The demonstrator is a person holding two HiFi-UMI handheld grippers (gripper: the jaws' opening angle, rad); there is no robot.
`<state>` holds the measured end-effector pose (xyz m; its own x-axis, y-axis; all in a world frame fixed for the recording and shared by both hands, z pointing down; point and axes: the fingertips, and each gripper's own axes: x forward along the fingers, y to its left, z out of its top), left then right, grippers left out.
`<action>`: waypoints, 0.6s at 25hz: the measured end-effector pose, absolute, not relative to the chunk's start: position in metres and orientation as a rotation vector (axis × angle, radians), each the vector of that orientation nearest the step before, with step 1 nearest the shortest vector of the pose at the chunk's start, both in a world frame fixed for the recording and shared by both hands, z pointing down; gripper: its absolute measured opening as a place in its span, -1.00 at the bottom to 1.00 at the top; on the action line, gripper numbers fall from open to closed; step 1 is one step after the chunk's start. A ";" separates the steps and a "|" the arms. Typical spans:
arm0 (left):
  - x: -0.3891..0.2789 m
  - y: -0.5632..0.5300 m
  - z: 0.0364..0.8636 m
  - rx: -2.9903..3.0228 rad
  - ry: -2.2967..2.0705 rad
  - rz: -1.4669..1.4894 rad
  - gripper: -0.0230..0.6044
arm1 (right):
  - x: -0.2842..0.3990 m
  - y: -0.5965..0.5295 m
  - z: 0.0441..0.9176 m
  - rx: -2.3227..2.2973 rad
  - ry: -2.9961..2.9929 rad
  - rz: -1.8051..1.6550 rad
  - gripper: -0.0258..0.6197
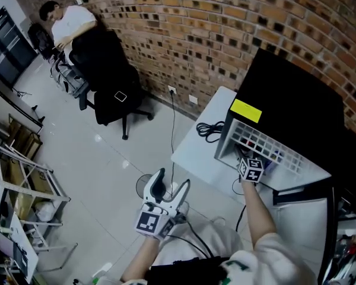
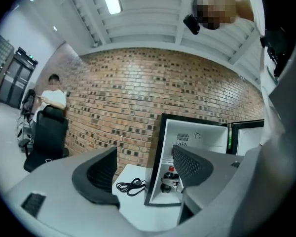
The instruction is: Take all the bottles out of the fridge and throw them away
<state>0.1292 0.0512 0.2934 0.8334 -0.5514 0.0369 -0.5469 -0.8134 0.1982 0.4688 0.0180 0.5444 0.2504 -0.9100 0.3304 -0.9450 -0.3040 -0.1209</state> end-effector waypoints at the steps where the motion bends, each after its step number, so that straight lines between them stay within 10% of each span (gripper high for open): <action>1: 0.129 0.050 0.294 2.796 -0.842 -0.041 0.14 | 0.467 0.018 0.544 2.396 -1.780 0.497 0.28; 15: 0.184 0.055 0.347 2.805 -0.512 0.042 0.14 | 0.394 0.141 0.476 2.394 -1.810 0.419 0.07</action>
<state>0.1844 0.0546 0.3473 0.9365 -0.3415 0.0800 -0.3500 -0.8952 0.2758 0.3945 0.1413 0.4756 0.2506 -0.9256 0.2838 -0.9562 -0.2825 -0.0770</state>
